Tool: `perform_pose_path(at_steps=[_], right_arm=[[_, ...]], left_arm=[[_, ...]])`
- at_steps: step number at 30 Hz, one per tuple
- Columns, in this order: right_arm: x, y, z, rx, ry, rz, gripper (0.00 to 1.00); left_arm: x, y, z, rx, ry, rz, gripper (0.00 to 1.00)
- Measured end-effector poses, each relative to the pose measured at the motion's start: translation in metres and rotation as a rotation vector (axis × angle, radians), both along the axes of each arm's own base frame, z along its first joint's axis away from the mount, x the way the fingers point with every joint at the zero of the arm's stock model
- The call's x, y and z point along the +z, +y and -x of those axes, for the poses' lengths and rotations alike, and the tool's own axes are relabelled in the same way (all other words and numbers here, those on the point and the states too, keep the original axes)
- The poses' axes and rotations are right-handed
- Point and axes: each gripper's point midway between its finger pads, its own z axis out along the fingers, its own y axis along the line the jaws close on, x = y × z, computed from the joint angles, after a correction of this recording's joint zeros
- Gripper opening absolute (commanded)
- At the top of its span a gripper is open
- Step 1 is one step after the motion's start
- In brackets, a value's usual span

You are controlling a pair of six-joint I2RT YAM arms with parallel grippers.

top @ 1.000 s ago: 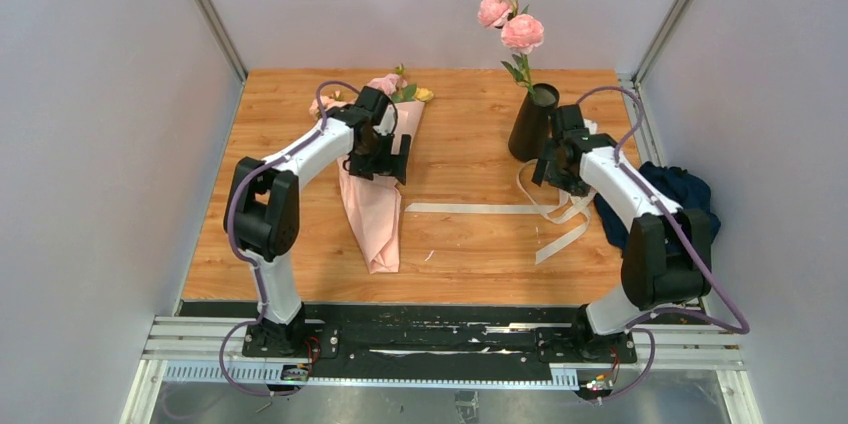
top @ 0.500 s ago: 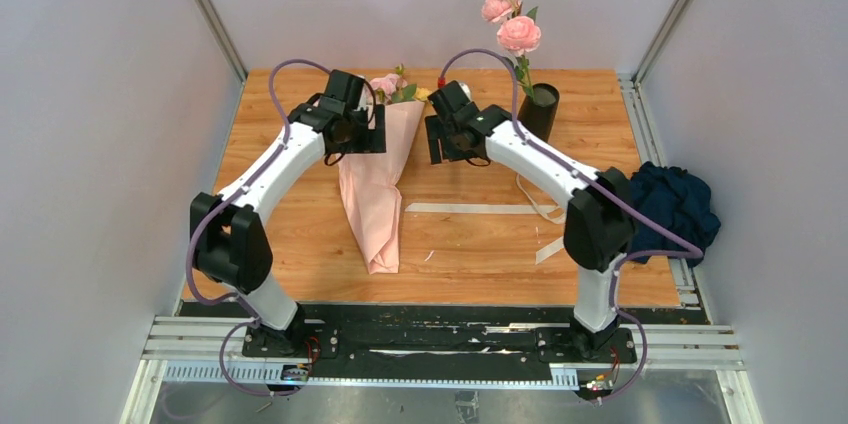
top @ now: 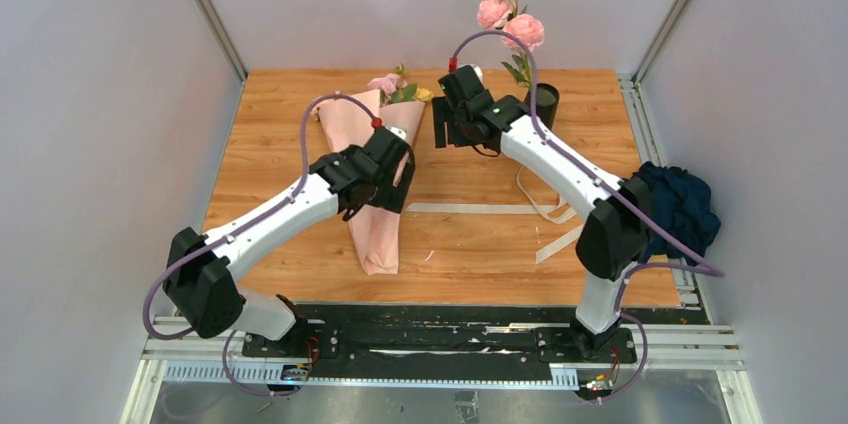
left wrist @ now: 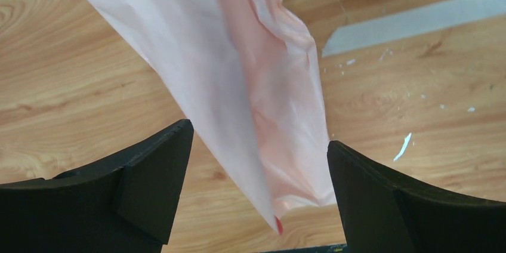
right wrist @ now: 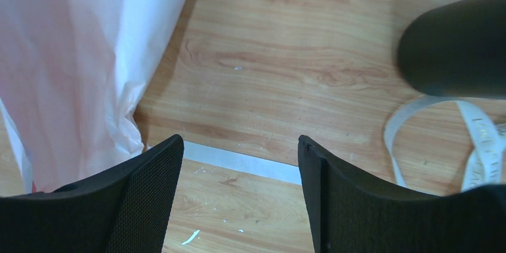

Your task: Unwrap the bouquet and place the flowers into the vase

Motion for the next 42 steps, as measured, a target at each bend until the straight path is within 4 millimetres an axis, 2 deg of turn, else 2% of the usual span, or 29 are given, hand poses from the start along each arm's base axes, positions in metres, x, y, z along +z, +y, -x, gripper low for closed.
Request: perform_pose_path(at_steps=[2,6,8,10,12,13,15,17,20,23,24,26,27,28,29,30,31,34,37,40,42], right_arm=[[0.024,-0.006,0.001,-0.014,-0.052,-0.023,0.73],[0.063,-0.019,0.004,-0.031,-0.127,-0.064,0.72],[0.075,-0.027,0.006,-0.042,-0.152,-0.082,0.71],[0.078,-0.034,0.01,-0.049,-0.156,-0.085,0.7],[0.074,-0.038,0.013,-0.052,-0.149,-0.08,0.69],[0.071,-0.039,0.015,-0.051,-0.141,-0.076,0.69],[0.06,-0.039,0.018,-0.044,-0.116,-0.064,0.69],[0.047,-0.039,0.021,-0.031,-0.085,-0.052,0.69],[0.029,-0.035,0.024,-0.009,-0.042,-0.038,0.69],[0.013,-0.026,0.021,0.023,-0.005,-0.038,0.69],[0.007,-0.02,0.02,0.042,0.013,-0.04,0.71],[-0.007,-0.007,0.016,0.081,0.053,-0.049,0.75],[-0.013,0.0,0.014,0.099,0.071,-0.056,0.77],[-0.022,0.012,0.009,0.127,0.102,-0.067,0.78],[-0.029,0.023,0.005,0.152,0.122,-0.078,0.79],[-0.033,0.032,0.002,0.17,0.14,-0.081,0.79],[-0.037,0.041,-0.002,0.191,0.154,-0.083,0.79],[-0.043,0.079,-0.011,0.263,0.173,-0.099,0.79],[-0.048,0.097,0.0,0.316,0.203,-0.105,0.79],[-0.051,0.102,0.014,0.349,0.233,-0.099,0.79],[-0.057,0.099,0.018,0.354,0.252,-0.091,0.79]], left_arm=[[-0.007,-0.007,0.014,-0.026,0.005,-0.025,0.93],[-0.028,0.004,0.029,0.002,0.038,-0.12,0.85],[-0.034,0.011,0.029,0.032,0.045,-0.168,0.66],[-0.04,0.022,0.028,0.073,0.046,-0.23,0.43],[-0.044,0.034,0.03,0.123,0.048,-0.291,0.23],[-0.046,0.04,0.032,0.154,0.047,-0.308,0.19],[-0.049,0.058,0.039,0.232,0.046,-0.354,0.02],[-0.052,0.076,0.047,0.307,0.056,-0.372,0.0],[-0.056,0.115,0.057,0.48,0.086,-0.338,0.0],[-0.06,0.141,0.064,0.612,0.118,-0.284,0.0],[-0.062,0.144,0.065,0.631,0.128,-0.277,0.0],[-0.067,0.144,0.065,0.646,0.153,-0.273,0.14],[-0.072,0.142,0.065,0.644,0.171,-0.276,0.3],[-0.077,0.139,0.063,0.643,0.196,-0.282,0.53],[-0.083,0.136,0.061,0.637,0.218,-0.291,0.71],[-0.087,0.134,0.059,0.632,0.24,-0.302,0.94],[-0.093,0.131,0.057,0.633,0.26,-0.305,0.99],[-0.108,0.128,0.054,0.649,0.31,-0.307,1.0],[-0.103,0.135,0.056,0.682,0.314,-0.285,1.0],[-0.076,0.14,0.057,0.713,0.244,-0.224,1.0],[-0.039,0.141,0.054,0.722,0.162,-0.161,1.0]])
